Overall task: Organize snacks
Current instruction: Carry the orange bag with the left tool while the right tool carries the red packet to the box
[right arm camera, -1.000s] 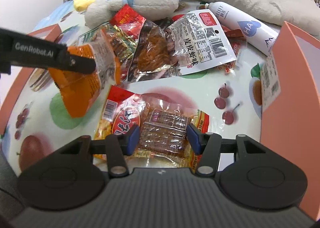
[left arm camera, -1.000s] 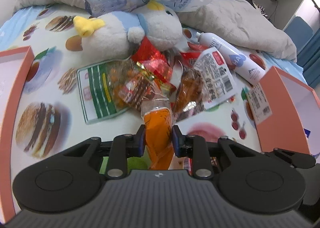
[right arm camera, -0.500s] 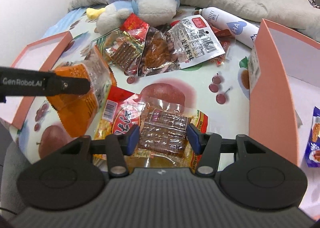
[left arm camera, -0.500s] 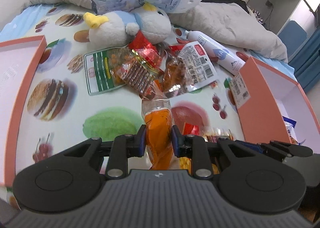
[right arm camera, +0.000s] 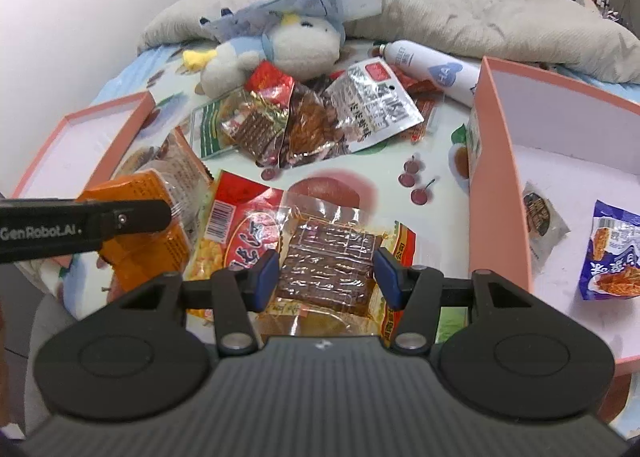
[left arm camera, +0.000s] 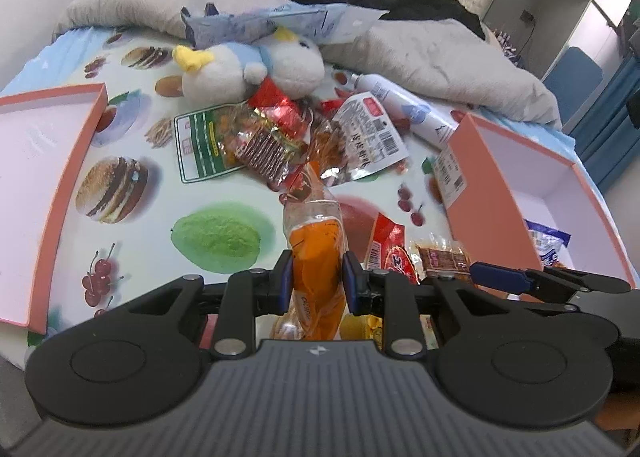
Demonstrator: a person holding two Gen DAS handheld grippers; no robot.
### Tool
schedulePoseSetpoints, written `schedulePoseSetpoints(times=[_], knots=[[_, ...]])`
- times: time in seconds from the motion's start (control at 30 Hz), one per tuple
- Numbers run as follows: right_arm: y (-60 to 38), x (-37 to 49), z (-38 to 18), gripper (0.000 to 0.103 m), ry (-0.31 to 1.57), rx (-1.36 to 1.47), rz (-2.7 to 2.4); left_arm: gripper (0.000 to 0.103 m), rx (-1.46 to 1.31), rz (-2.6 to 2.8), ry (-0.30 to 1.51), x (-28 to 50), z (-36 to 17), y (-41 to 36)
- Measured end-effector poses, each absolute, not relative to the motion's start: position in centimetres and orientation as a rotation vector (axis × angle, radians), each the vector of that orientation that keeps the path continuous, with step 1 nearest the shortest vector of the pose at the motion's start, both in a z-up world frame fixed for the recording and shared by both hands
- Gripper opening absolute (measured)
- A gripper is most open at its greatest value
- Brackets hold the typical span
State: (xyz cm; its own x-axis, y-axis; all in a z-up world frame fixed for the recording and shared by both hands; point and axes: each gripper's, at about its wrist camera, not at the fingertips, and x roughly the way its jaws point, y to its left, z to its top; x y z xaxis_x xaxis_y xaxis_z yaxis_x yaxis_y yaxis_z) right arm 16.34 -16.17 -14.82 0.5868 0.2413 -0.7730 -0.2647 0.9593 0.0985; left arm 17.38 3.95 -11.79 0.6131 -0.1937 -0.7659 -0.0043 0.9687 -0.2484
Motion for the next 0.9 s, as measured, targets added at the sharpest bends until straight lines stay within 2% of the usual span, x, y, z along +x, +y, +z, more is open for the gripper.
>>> schedulePoseSetpoints(times=[0.9], knots=[[-19.7, 16.1, -5.0, 0.055, 0.676, -0.013, 0.222, 0.028, -0.254, -0.187, 0.716, 18.7, -2.6, 2.3]])
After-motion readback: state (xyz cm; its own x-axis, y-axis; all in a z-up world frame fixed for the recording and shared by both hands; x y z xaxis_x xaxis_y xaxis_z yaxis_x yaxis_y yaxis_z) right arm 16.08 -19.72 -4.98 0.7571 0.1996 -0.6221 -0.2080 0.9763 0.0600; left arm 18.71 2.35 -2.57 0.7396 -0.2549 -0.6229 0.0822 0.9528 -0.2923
